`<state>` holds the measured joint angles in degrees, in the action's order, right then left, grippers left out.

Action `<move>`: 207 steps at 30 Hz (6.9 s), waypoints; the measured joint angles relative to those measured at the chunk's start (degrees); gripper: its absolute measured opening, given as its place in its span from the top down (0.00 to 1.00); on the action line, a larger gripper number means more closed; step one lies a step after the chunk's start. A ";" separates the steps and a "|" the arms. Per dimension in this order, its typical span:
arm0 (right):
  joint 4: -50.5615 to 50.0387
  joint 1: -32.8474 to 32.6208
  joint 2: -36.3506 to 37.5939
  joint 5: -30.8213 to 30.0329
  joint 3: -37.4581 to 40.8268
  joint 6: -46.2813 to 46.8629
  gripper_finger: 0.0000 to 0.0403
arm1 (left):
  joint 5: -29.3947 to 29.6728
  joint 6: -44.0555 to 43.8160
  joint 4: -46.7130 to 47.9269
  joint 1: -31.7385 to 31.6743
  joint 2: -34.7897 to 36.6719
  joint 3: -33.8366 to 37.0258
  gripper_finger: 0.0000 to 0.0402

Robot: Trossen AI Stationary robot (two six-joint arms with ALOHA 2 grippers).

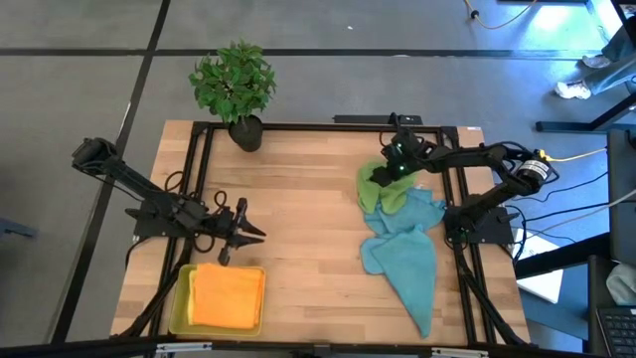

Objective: Fold microfiber towels
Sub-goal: Fold the green microfiber cloth

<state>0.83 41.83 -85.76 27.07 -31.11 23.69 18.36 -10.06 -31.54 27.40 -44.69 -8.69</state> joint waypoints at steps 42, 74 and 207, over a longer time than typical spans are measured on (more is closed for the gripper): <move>-18.59 -35.39 20.93 -33.36 -0.13 22.15 0.66 | 1.69 -1.53 -3.67 0.38 0.02 0.00 0.83; -8.89 -27.91 5.93 -31.93 -0.17 15.03 0.66 | 3.56 1.70 -5.15 1.00 0.01 0.02 0.83; -9.20 -38.57 -2.19 -32.85 -42.84 -0.08 0.99 | 43.75 30.31 8.91 -8.44 -39.98 -42.16 0.94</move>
<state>-8.37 3.26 -87.94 -5.78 -73.95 23.61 62.11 20.25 -22.63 18.96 -84.66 -50.85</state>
